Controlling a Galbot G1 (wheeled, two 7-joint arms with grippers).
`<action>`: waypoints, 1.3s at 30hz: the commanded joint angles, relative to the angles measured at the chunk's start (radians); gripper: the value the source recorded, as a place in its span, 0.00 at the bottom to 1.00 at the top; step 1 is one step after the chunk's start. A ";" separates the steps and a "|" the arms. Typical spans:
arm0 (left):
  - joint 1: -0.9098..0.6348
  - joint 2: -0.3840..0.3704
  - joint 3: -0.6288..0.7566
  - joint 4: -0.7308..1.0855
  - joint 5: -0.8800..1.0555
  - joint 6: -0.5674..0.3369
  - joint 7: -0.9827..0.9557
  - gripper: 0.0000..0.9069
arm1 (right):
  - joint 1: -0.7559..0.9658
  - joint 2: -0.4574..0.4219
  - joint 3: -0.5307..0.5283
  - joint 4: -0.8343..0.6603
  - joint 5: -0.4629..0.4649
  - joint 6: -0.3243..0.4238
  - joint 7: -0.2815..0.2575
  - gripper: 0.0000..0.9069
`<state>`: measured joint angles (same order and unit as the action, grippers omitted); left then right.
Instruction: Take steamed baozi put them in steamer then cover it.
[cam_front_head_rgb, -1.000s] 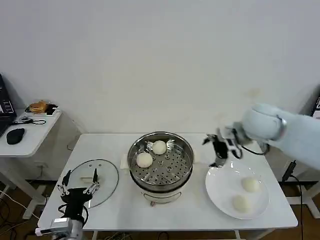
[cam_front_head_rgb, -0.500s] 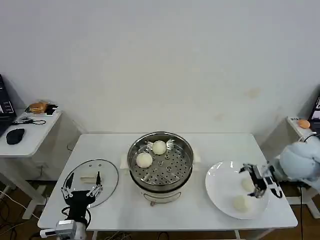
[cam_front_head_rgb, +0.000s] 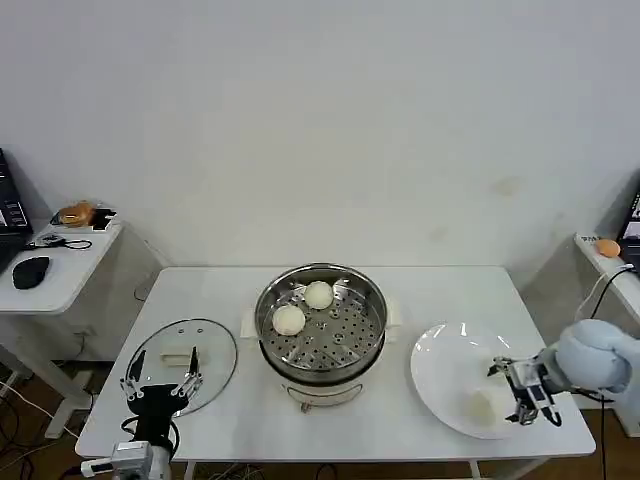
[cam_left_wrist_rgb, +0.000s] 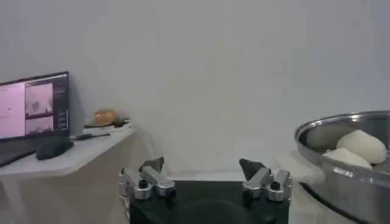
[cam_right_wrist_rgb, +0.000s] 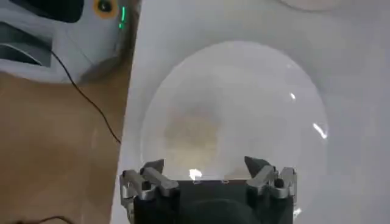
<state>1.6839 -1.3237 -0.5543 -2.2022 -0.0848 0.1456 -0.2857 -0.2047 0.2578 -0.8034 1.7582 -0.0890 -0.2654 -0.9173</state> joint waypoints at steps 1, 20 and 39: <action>-0.001 -0.001 0.000 0.007 0.001 0.000 0.000 1.00 | -0.078 0.085 0.048 -0.073 -0.023 0.005 0.009 1.00; -0.005 -0.004 0.000 0.018 0.000 0.001 -0.001 1.00 | -0.081 0.097 0.046 -0.097 -0.021 -0.027 -0.005 0.80; 0.003 0.001 -0.005 -0.001 -0.001 0.001 -0.002 1.00 | 0.030 0.074 0.049 -0.093 0.018 -0.015 -0.083 0.66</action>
<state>1.6872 -1.3226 -0.5592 -2.2016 -0.0855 0.1461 -0.2882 -0.2360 0.3358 -0.7566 1.6659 -0.0862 -0.2856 -0.9671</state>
